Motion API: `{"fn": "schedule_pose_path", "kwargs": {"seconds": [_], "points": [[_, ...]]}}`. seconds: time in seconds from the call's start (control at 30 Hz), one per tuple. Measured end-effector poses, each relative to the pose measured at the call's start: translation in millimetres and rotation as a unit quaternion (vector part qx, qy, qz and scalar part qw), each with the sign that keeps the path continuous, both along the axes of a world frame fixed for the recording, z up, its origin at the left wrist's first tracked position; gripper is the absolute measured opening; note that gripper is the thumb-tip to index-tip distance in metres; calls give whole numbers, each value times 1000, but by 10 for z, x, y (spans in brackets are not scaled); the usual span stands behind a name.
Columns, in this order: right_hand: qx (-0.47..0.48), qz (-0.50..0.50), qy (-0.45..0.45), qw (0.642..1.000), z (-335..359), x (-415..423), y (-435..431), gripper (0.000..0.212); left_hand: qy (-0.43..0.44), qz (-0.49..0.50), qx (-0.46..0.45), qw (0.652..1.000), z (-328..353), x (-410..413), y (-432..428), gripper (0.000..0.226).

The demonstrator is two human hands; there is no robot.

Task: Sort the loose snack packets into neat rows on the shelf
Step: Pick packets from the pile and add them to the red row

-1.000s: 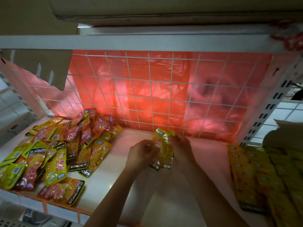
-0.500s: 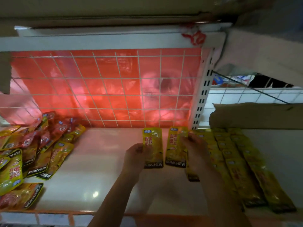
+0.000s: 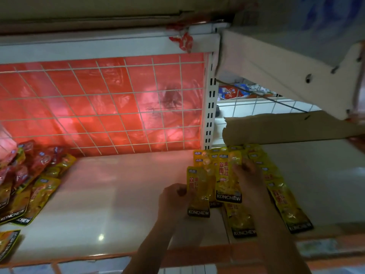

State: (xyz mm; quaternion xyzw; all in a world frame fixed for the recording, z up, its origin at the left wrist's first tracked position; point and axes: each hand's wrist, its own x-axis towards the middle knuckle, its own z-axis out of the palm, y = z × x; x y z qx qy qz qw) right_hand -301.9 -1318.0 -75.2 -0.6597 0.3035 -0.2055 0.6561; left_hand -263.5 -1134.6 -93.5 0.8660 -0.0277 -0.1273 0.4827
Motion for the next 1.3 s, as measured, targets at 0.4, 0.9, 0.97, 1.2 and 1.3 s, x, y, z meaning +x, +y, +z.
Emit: {"fn": "schedule_pose_path", "kwargs": {"seconds": [0.4,0.9,0.97,1.2,1.3], "points": [[-178,108,75,975,98,-303,273,32,-66,-43,90,993,-33,-147,-98,25],[-397,182,177,882,57,-403,398,36,-100,-93,140,981,-8,-87,-73,21],[-413,174,174,877,47,-406,411,32,-101,-97,139,980,-3,-73,-81,19],[-428,164,183,869,-8,-410,444,23,-100,-110,138,979,-42,-48,-61,19],[-436,159,192,865,-46,-378,458,20,-105,-118,133,978,-54,-47,-36,20]]}}
